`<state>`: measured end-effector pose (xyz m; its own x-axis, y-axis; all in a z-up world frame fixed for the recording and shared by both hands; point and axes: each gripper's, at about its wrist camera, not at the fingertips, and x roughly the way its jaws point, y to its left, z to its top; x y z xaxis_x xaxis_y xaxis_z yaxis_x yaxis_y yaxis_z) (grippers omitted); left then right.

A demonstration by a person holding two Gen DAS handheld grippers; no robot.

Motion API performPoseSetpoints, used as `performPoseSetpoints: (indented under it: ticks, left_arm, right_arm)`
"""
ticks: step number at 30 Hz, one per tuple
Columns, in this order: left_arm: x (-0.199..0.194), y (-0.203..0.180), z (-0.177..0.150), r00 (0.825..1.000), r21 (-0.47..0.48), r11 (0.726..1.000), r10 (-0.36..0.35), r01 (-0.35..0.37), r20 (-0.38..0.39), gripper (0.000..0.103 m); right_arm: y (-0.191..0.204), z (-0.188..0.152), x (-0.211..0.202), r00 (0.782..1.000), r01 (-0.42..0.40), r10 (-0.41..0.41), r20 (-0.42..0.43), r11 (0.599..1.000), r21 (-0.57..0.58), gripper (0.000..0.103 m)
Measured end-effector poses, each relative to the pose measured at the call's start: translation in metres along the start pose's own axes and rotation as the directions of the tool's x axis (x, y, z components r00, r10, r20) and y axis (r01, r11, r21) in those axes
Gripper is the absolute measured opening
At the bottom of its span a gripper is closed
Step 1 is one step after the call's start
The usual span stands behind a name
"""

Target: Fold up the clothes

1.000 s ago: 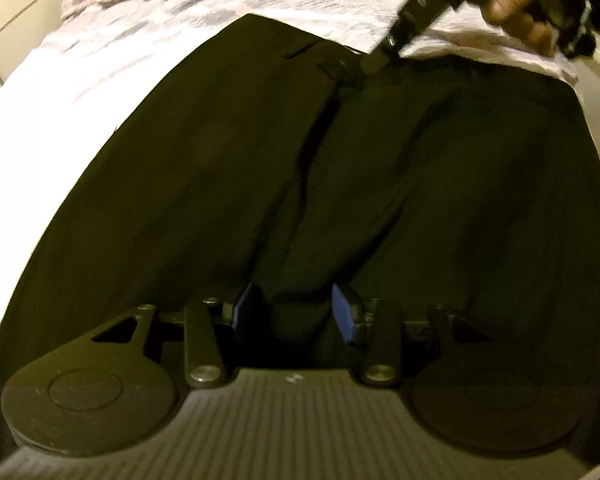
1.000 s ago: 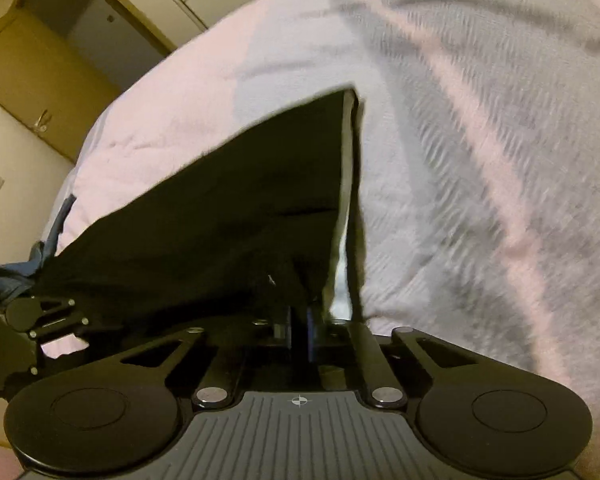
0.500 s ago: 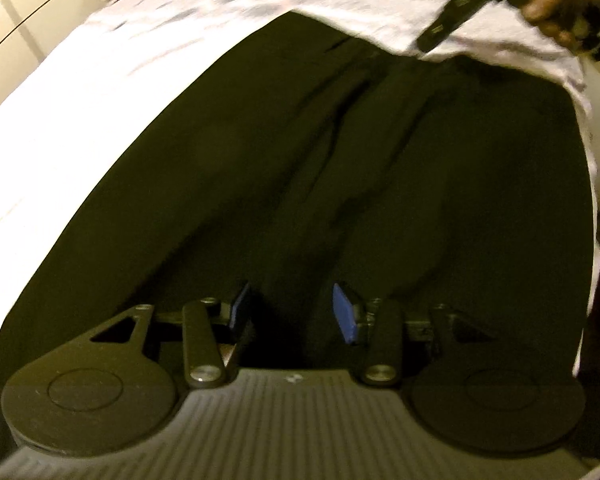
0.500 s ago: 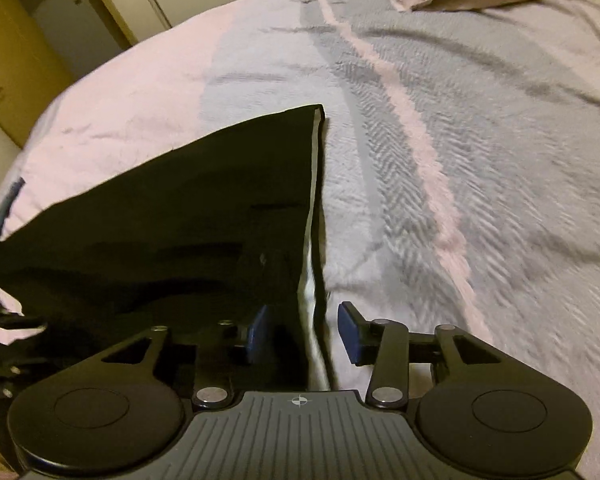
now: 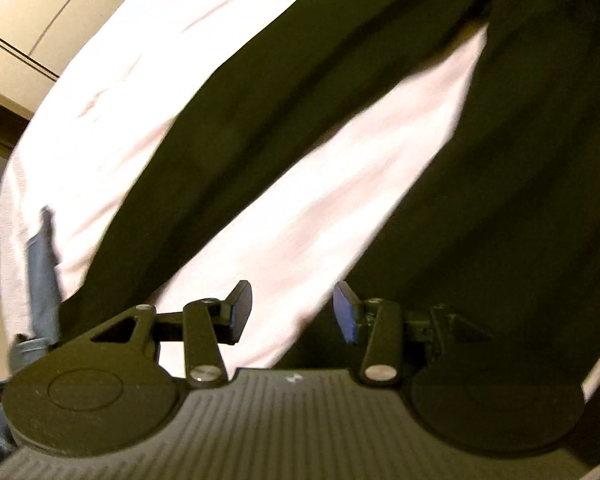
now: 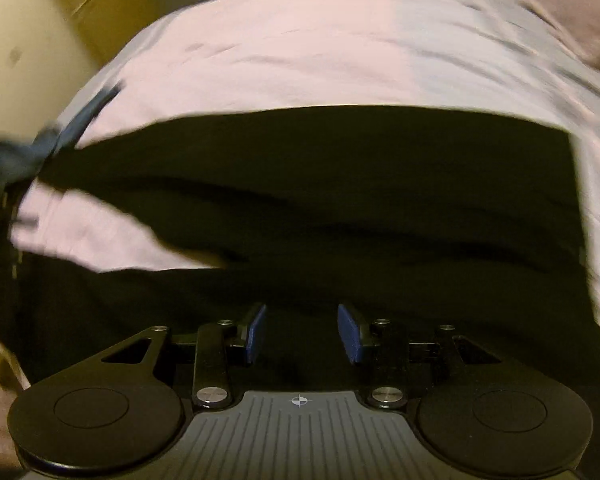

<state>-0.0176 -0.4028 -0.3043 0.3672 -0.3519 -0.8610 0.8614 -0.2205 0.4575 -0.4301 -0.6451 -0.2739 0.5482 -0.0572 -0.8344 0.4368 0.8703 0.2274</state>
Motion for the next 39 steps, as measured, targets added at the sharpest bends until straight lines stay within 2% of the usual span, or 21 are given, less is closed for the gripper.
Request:
performPoseSetpoints:
  ticks: [4, 7, 10, 13, 16, 17, 19, 21, 23, 26, 31, 32, 33, 34, 37, 39]
  left_arm:
    - [0.031, 0.054, -0.053, 0.999, 0.11, 0.993, 0.048, -0.046, -0.016, 0.04]
    - [0.056, 0.086, -0.079, 0.998, 0.18, 0.982, 0.065, -0.062, -0.013, 0.04]
    - [0.066, 0.114, -0.108, 0.997, 0.232, 0.969, 0.083, -0.082, 0.009, 0.04]
    - [0.072, 0.129, -0.124, 0.995, 0.229, 0.969, 0.092, -0.097, 0.033, 0.04]
    - [0.075, 0.134, -0.132, 0.994, 0.239, 0.965, 0.097, -0.107, 0.057, 0.04]
    - [0.075, 0.134, -0.134, 0.993, 0.25, 0.962, 0.096, -0.109, 0.064, 0.04]
    - [0.076, 0.135, -0.137, 0.993, 0.27, 0.956, 0.091, -0.11, 0.08, 0.04]
    - [0.078, 0.137, -0.139, 0.992, 0.28, 0.954, 0.087, -0.108, 0.086, 0.04]
    - [0.084, 0.139, -0.138, 0.992, 0.289, 0.95, 0.097, -0.116, 0.08, 0.041]
    - [0.096, 0.146, -0.138, 0.99, 0.297, 0.945, 0.129, -0.14, 0.056, 0.041]
    - [0.115, 0.159, -0.14, 0.986, 0.299, 0.941, 0.166, -0.161, 0.009, 0.04]
    - [0.117, 0.161, -0.139, 0.984, 0.303, 0.938, 0.176, -0.168, 0.003, 0.034]
    - [0.118, 0.163, -0.139, 0.981, 0.31, 0.933, 0.193, -0.183, -0.001, 0.021]
    - [0.121, 0.165, -0.139, 0.976, 0.322, 0.925, 0.216, -0.202, -0.01, 0.015]
    - [0.118, 0.167, -0.137, 0.972, 0.335, 0.918, 0.233, -0.212, -0.025, 0.002]
    - [0.114, 0.166, -0.139, 0.971, 0.333, 0.919, 0.236, -0.213, -0.028, 0.001]
  right_arm:
    - [0.071, 0.022, 0.041, 0.999, 0.028, -0.033, -0.03, 0.989, -0.146, 0.043]
    - [0.117, 0.036, 0.079, 0.994, 0.076, -0.096, -0.052, 0.949, -0.305, 0.043]
    - [0.158, 0.041, 0.12, 0.987, 0.09, -0.14, -0.072, 0.873, -0.479, 0.043]
    - [0.192, 0.044, 0.157, 0.978, 0.104, -0.195, -0.077, 0.772, -0.627, 0.043]
    - [0.21, 0.044, 0.185, 0.962, 0.131, -0.263, -0.067, 0.665, -0.735, 0.043]
    - [0.209, 0.046, 0.188, 0.958, 0.139, -0.28, -0.068, 0.656, -0.742, 0.032]
    - [0.208, 0.05, 0.192, 0.949, 0.154, -0.308, -0.068, 0.639, -0.754, 0.002]
    - [0.207, 0.053, 0.185, 0.953, 0.133, -0.293, -0.08, 0.638, -0.758, 0.002]
    - [0.212, 0.053, 0.181, 0.954, 0.117, -0.29, -0.082, 0.608, -0.785, 0.002]
    - [0.211, 0.051, 0.184, 0.952, 0.1, -0.292, -0.094, 0.585, -0.805, 0.001]
    - [0.213, 0.05, 0.195, 0.947, 0.094, -0.303, -0.106, 0.575, -0.813, 0.002]
    - [0.213, 0.05, 0.196, 0.946, 0.093, -0.305, -0.107, 0.575, -0.813, 0.002]
    - [0.213, 0.05, 0.197, 0.946, 0.096, -0.305, -0.106, 0.577, -0.811, 0.002]
    - [0.212, 0.051, 0.197, 0.946, 0.098, -0.306, -0.104, 0.58, -0.808, 0.002]
    - [0.212, 0.053, 0.201, 0.944, 0.106, -0.313, -0.103, 0.585, -0.804, 0.002]
    - [0.212, 0.056, 0.203, 0.943, 0.108, -0.315, -0.106, 0.591, -0.8, 0.002]
